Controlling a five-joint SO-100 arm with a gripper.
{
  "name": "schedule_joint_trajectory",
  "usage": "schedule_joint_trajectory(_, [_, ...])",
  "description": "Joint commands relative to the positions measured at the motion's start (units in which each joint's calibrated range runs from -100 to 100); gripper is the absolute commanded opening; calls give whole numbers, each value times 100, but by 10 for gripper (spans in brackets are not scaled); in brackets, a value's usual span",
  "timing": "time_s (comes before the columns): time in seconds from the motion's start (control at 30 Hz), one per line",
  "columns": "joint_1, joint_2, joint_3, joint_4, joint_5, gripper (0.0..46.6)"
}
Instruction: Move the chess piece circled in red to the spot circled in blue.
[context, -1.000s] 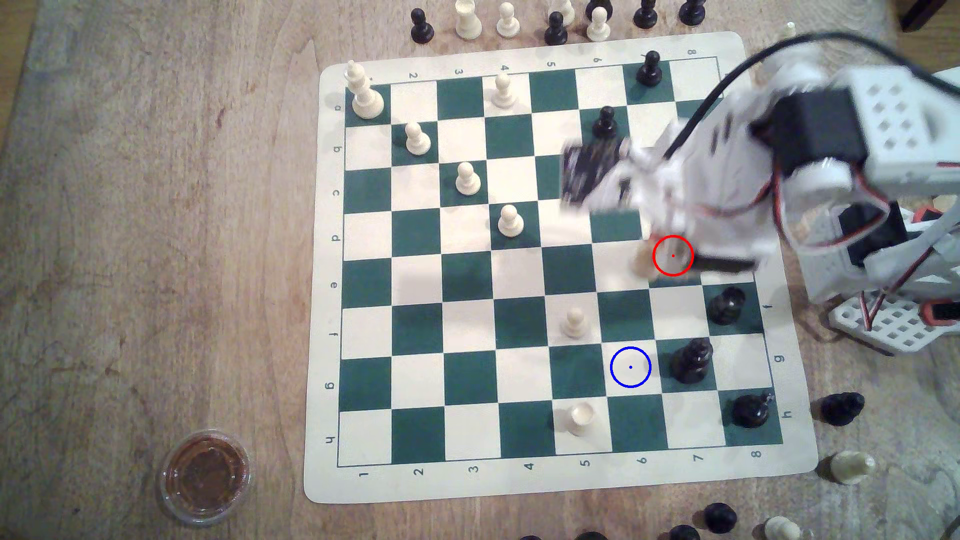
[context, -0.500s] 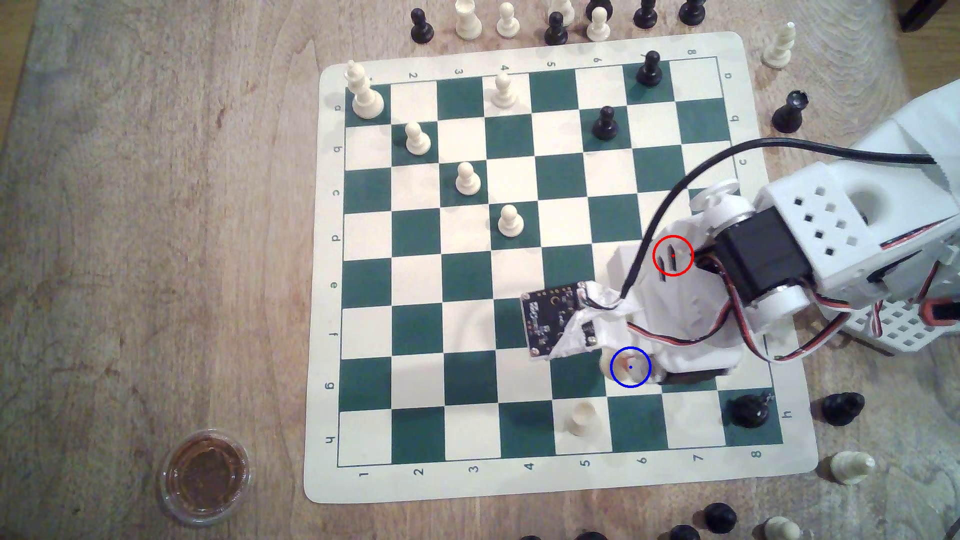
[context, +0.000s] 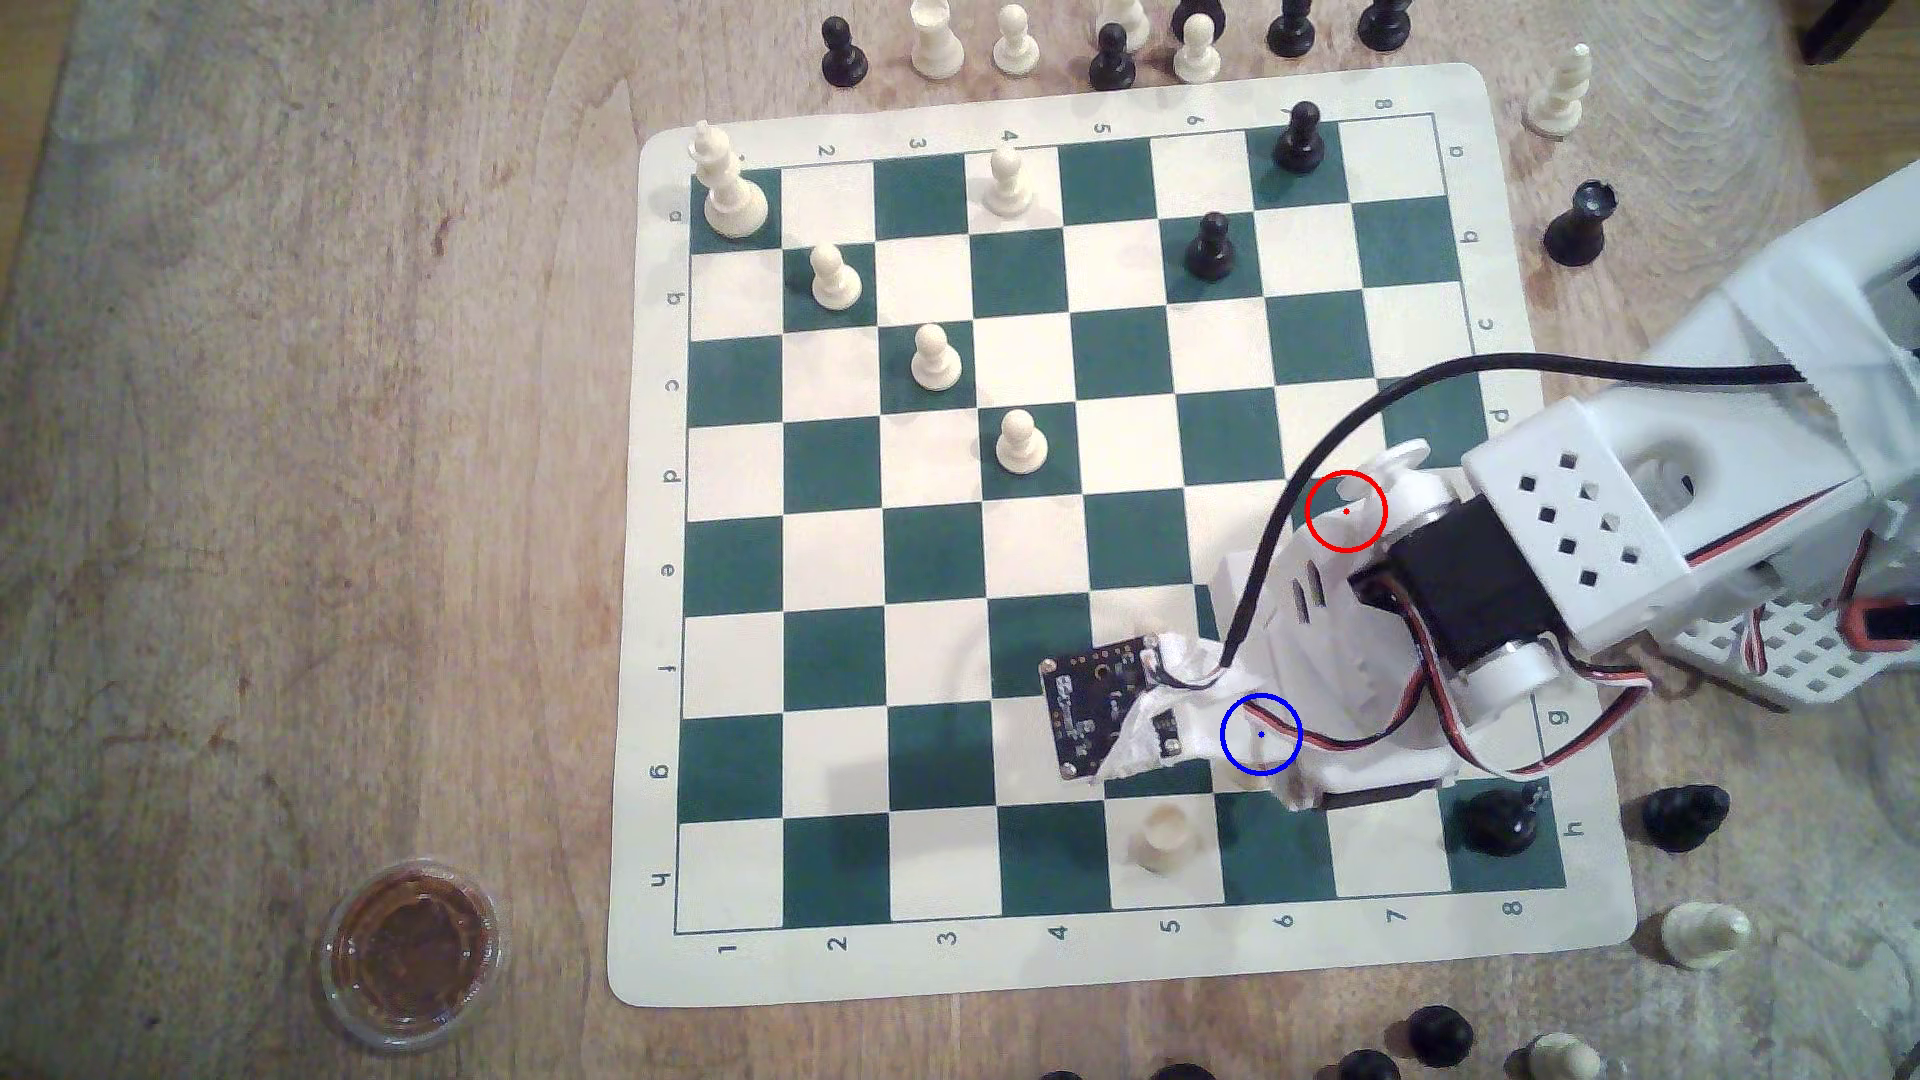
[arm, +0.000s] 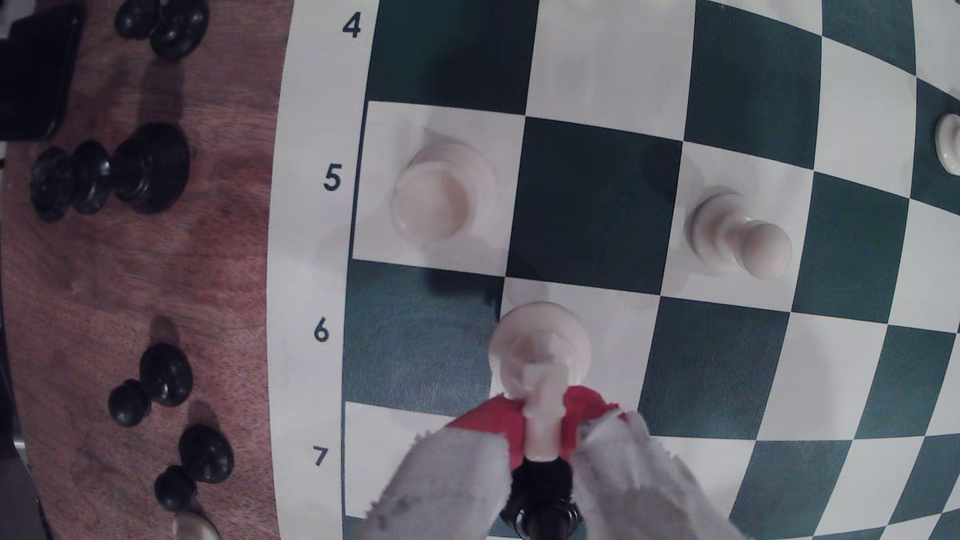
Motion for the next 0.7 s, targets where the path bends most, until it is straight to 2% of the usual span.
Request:
schedule_joint_trajectory(0.0, [-20,163,-27,-109,-15,15])
schedule_joint_trajectory(0.37, [42,180,263,-183,24,15])
schedule_joint_trajectory(0.67, [300,78,344,-273,88,15])
